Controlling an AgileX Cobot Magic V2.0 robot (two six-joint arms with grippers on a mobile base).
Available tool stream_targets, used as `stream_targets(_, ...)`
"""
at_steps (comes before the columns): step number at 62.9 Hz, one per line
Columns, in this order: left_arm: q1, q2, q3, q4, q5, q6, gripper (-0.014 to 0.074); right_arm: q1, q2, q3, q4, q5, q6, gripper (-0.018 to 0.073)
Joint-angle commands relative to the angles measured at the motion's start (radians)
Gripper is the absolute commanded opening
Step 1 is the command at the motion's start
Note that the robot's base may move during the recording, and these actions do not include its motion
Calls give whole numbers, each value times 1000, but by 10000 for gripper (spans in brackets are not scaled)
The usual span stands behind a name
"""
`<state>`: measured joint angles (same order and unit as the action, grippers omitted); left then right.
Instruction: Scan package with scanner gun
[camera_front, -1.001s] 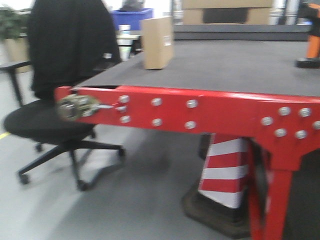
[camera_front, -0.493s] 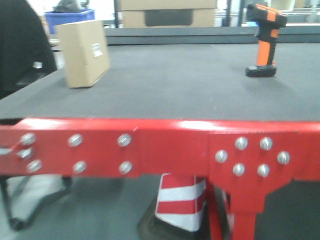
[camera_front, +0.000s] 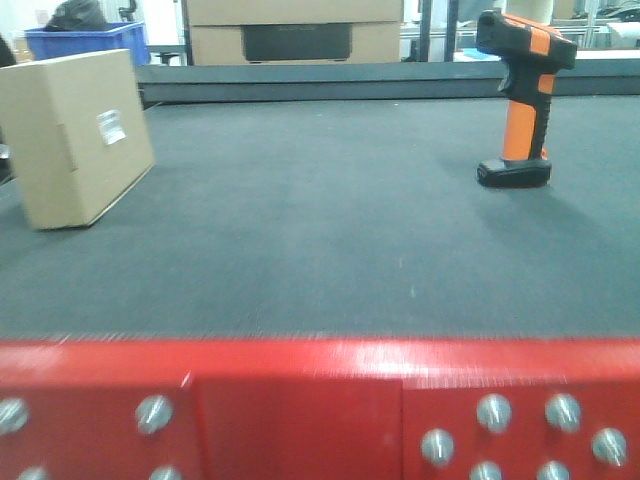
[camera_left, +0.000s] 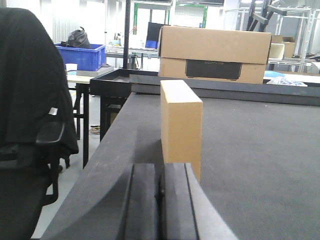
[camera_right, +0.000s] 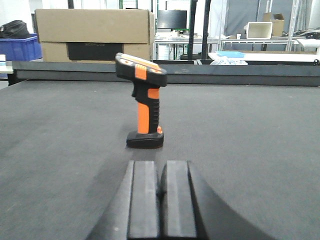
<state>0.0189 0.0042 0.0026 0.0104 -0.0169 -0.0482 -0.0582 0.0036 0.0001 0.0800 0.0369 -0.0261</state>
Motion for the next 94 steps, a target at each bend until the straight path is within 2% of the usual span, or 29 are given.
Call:
stream_targets(1,-1,-4,-3,5,-19,-5,-111,1,-4,0,-6,-19,5,-168)
stream_targets(94,-1,-4,-3,5,-19,-5,-111,1,-4,0,-6,-19,5,-168)
